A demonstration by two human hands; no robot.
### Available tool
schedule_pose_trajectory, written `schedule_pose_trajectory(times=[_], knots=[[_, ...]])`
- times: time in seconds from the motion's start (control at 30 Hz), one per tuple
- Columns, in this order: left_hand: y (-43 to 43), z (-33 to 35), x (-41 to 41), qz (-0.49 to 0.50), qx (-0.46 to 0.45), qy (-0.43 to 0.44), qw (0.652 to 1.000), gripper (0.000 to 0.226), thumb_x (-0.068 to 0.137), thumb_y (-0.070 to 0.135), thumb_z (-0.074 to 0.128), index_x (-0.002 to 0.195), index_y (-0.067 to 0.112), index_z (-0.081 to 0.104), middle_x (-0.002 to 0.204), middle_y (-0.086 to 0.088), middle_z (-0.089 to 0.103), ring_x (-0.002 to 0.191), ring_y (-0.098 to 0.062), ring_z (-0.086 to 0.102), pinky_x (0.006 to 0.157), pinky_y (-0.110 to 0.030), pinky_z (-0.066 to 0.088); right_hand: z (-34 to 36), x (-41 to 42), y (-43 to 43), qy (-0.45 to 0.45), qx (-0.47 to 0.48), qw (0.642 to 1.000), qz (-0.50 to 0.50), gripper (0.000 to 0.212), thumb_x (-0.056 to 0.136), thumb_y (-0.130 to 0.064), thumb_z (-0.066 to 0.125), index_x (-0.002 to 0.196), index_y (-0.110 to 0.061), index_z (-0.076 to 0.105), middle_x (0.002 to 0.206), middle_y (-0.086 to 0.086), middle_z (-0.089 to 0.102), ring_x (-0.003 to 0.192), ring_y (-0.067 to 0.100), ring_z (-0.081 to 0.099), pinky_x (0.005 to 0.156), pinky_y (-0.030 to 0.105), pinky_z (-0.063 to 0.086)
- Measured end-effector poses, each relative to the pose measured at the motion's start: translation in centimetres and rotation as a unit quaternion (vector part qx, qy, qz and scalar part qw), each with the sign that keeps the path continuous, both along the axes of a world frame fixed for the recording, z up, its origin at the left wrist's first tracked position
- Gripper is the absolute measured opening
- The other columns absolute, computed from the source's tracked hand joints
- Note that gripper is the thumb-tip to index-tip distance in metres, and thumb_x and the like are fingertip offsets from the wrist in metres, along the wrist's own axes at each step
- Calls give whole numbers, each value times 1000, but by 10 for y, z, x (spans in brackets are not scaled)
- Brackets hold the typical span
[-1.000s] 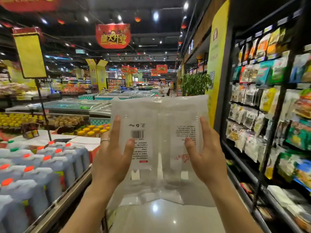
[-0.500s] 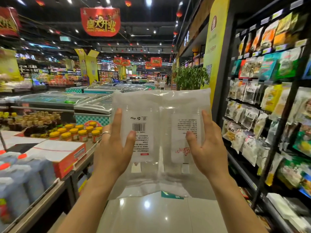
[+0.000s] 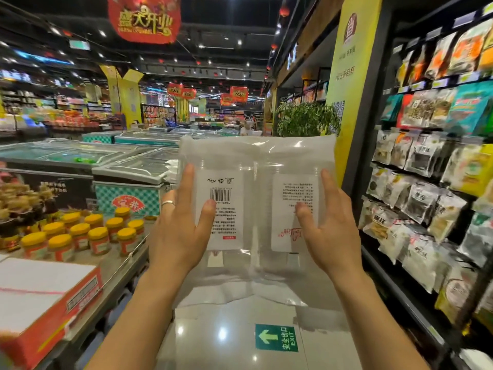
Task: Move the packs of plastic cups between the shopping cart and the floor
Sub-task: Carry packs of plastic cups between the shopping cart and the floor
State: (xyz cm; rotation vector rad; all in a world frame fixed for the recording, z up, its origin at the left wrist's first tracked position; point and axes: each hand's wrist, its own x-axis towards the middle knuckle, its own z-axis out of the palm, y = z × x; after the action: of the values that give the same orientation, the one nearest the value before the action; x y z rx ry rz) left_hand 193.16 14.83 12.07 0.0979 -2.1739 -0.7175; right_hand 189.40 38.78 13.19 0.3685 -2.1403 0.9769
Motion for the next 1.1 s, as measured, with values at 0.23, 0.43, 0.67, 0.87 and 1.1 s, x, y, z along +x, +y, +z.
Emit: schedule_pose_trajectory(times=[0.23,0.43,0.67,0.87,1.1], knots=[[-37,1,-102,-5,-21,-1,1000,66,98,56,34,152,47,-2,137,-12,44,108,-31,51,70,-36,36,-3,-99,-35,-11,-15,1000,1,70,96,-40,53,154,-37,15,148,-1,33,133,16,36,88,30,32],[-53,-4,-197,0,-23,-7,1000,67,96,55,33,152,47,-4,140,-11,43,113,-30,50,72,-37,39,-9,-195,-52,-22,-19,1000,5,70,96,-42,53,154,-39,13,153,-5,28,133,9,31,93,30,32],[-49,-4,-341,6,-15,-5,1000,68,97,53,36,152,48,-3,143,-9,41,118,-28,49,77,-37,38,-12,-344,-52,-29,-42,999,18,69,96,-40,54,153,-38,16,154,-6,27,128,3,28,94,28,31],[-40,12,-478,30,-25,1,999,70,92,61,30,153,47,-2,143,-9,42,120,-30,50,79,-40,42,-1,-488,-47,-19,-47,998,27,68,97,-41,53,154,-38,14,156,-7,27,127,6,30,96,34,35],[-45,17,-592,56,-30,12,998,70,94,66,29,153,45,-2,142,-10,42,119,-31,51,78,-39,42,4,-614,-52,-22,-34,998,48,69,97,-43,51,154,-40,12,155,-4,29,131,16,39,87,28,32]])
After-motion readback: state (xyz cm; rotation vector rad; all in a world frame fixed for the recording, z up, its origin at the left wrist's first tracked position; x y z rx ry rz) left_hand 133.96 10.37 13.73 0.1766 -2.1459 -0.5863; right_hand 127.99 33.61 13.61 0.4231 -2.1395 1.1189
